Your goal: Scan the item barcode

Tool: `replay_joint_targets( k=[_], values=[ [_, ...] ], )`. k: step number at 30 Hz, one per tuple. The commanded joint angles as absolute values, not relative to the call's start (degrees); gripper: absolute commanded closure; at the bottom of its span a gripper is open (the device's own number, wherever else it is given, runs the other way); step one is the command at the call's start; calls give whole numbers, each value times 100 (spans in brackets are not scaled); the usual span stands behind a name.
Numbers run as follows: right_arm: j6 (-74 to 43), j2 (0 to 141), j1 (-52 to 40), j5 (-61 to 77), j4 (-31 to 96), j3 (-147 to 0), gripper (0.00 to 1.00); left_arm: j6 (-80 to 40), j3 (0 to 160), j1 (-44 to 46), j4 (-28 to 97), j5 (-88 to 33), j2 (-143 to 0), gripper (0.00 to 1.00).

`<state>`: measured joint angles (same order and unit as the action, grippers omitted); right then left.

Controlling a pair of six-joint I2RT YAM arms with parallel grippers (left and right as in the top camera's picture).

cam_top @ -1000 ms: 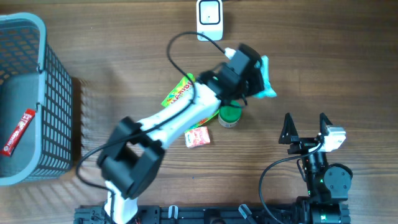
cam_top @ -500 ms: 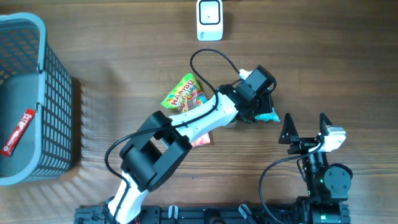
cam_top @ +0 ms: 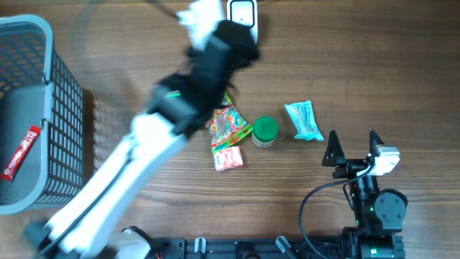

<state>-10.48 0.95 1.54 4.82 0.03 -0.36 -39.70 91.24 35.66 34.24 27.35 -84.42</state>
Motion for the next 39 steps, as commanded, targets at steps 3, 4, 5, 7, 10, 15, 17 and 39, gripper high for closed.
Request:
replay_joint_targets(
  k=[3,4,5,7,10,15,17,39],
  values=[
    [-1105,80,108,421,-12,-30,0,-3953,9255,2056,4421,4062,-6320,0],
    [-1105,80,108,421,-12,-30,0,-4097,9255,1629,4705,4064,-6066,0],
    [-1105,80,108,421,-12,-30,0,-4296,9253,1173,4982,4062,-5894,0],
    [-1105,80,108,421,-12,-30,0,-5068,9253,-191,5675,4058,-5655,0],
    [-1105,80,108,421,-12,-30,0,-6241,9166,-1730,6300,3527,-5907,0],
    [-1107,80,108,421,-12,-30,0,-6632,9052,-3415,6305,1994,-7662,0],
    [-1105,80,108,421,-12,-30,0,-6632,9052,-3916,6351,1584,-8600,0],
    [-1105,80,108,421,-12,-30,0,-6648,9041,-4453,5354,1914,-11987,0]
  ],
)
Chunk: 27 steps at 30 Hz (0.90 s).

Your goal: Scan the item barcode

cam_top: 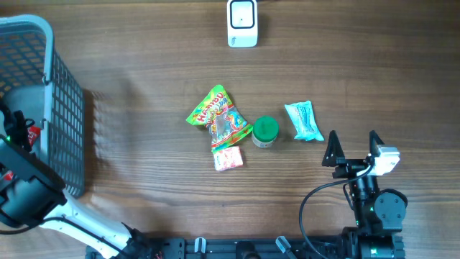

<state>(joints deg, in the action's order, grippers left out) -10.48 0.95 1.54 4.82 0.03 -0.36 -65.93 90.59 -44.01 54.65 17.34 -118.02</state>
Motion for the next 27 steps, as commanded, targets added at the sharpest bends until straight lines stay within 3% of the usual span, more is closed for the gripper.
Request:
replay_joint_targets(
  k=[1,6,7,8,9,10,11,17,27],
  values=[
    [-1105,80,108,421,-12,-30,0,-6646,9041,-4453,5306,1914,-12027,0],
    [-1107,80,108,421,-12,-30,0,-6646,8989,-4456,5290,1922,-12221,0],
    [-1105,80,108,421,-12,-30,0,-6646,8962,-4456,5336,1931,-12252,4],
    [-1105,80,108,421,-12,-30,0,-6648,8901,-4456,5422,1968,-12272,14],
    [-1105,80,108,421,-12,-30,0,-6648,8783,-4464,5561,2082,-12276,35],
    [-1107,80,108,421,-12,-30,0,-6650,8663,-4482,5695,2130,-12276,74],
    [-1105,80,108,421,-12,-30,0,-6652,8530,-4504,5806,2130,-12276,96],
    [-1105,80,108,421,-12,-30,0,-6646,8128,-4532,6270,2069,-12213,96],
    [-1105,80,108,421,-12,-30,0,-6324,9332,-4523,7052,1472,-10514,96]
  ],
)
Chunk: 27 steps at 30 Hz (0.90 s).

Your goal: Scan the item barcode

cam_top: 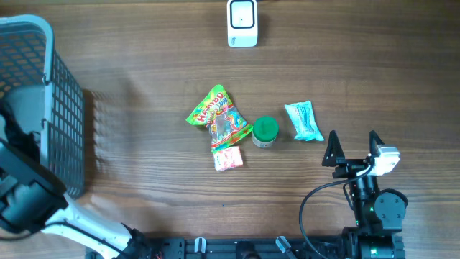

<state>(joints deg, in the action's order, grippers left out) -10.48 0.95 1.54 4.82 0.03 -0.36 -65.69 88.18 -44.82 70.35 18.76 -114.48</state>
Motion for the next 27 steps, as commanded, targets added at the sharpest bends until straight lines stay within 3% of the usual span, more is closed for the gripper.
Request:
replay_joint_targets(
  k=[1,7,8,10,11,14,20,27],
  values=[
    [-1105,80,108,421,-12,-30,0,-6326,9393,-4523,7043,1387,-10289,96],
    [-1105,80,108,421,-12,-30,0,-6340,9406,-4523,6866,886,-9295,96],
    [-1107,80,108,421,-12,-30,0,-6320,9395,-4523,6906,932,-9310,60],
    [-1105,80,108,421,-12,-30,0,-5837,9330,-4517,6945,1166,-9489,8],
    [-1105,80,108,421,-12,-30,0,-5736,9288,-4517,6947,1251,-9598,0],
    [-1105,80,108,421,-12,-30,0,-5551,9135,-4525,6976,1262,-10036,0],
    [-1105,80,108,421,-12,-30,0,-3371,8641,-4512,6331,1240,-11205,1],
    [-1105,80,108,421,-12,-30,0,-2143,8624,-4521,5907,250,-11509,0]
  ],
)
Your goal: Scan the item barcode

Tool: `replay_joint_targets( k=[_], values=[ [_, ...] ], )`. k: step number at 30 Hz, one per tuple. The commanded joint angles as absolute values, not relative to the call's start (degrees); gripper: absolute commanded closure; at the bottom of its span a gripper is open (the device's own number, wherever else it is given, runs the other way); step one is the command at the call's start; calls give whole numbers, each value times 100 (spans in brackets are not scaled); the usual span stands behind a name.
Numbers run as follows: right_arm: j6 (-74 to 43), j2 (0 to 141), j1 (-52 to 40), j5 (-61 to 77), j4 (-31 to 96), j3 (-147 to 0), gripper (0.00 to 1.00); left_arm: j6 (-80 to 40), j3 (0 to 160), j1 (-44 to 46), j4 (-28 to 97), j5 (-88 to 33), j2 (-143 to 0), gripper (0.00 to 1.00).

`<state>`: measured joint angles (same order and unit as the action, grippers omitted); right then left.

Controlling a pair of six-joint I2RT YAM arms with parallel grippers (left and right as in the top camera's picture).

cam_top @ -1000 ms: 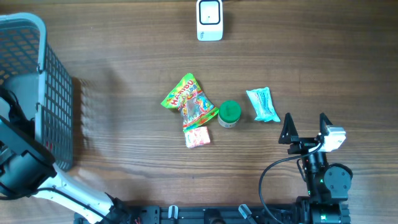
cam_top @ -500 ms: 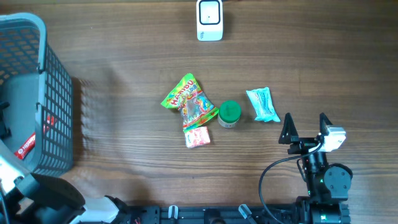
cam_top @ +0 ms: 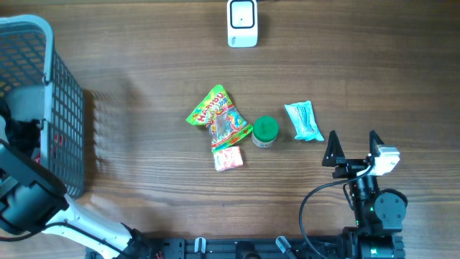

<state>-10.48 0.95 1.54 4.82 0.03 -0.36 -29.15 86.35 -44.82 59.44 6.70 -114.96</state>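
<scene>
The white barcode scanner (cam_top: 242,23) stands at the table's far edge. Mid-table lie a green Haribo candy bag (cam_top: 214,115), a small pink packet (cam_top: 228,159), a green-lidded jar (cam_top: 265,132) and a teal packet (cam_top: 303,120). My left gripper (cam_top: 21,134) is down inside the grey mesh basket (cam_top: 63,93) at the far left. Its fingers are dark against the basket and their gap does not show. Red shows through the basket's mesh wall beside it. My right gripper (cam_top: 352,142) rests open near the front right, nothing between its fingers.
The left arm's white link (cam_top: 86,223) runs from the front edge up to the basket. A black cable (cam_top: 316,198) loops by the right arm's base. Bare wood lies between the basket and the items.
The left gripper has shifted slightly inside the basket, and a bit of red now shows through the mesh wall. The table items and the right arm have not moved.
The left arm was stretched across the table toward the scanner, blurred, while a red packet lay in the basket. Then it stood over the basket with its gripper by the red packet. It stayed in the basket since. The right arm never moved.
</scene>
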Motion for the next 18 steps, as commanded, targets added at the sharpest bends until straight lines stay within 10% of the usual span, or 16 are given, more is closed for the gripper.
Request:
replay_joint_targets(
  k=[1,18],
  values=[
    [-1105,80,108,421,-12,-30,0,-2117,8624,-4521,5905,257,-11509,0],
    [-1105,80,108,421,-12,-30,0,-1820,8615,-4521,6167,244,-11649,7]
  ],
)
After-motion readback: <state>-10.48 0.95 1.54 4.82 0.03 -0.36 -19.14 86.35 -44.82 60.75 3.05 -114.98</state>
